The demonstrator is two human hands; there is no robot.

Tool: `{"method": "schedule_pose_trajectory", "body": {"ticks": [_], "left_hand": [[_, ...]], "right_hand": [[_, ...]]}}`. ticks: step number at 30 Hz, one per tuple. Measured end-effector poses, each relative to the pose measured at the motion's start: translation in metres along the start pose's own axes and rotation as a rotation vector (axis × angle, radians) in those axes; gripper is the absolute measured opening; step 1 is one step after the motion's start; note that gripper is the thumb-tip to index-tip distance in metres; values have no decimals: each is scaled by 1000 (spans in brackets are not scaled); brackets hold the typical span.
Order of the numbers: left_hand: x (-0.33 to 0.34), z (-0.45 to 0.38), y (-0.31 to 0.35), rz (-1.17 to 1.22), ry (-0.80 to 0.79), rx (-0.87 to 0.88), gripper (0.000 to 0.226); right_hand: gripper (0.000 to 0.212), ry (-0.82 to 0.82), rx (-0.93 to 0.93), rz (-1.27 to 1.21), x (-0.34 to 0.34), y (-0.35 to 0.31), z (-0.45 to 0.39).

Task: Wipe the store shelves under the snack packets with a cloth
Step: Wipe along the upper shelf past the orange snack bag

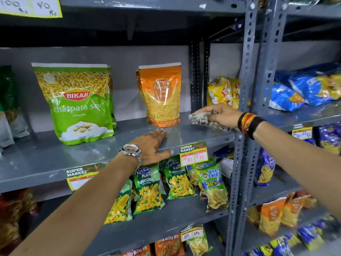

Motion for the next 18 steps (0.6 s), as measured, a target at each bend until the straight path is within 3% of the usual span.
{"method": "schedule_pose_trajectory", "body": {"ticks": [2, 10, 15, 18], "left_hand": [[-1, -11, 9, -13, 6, 21, 103], [14, -25, 9, 4, -8, 53, 101], [15, -27, 7, 9, -1, 38, 97], [13, -24, 10, 29, 18, 36, 95]], "right_hand": [[40, 115, 36, 22, -9, 12, -20], [28, 311, 134, -149, -15, 52, -96], [22, 317, 246, -157, -3, 101, -145], [26, 257, 301, -29, 4, 125, -178]]}}
Point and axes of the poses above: each hand's wrist, its own z-axis away from the middle knuckle, its own x-axis out of the palm, y = z × x, the point moved 7 cm from there along -z, towards the middle knuckle, and after that the axes turned 5 degrees about z, right-handed, at the moved point
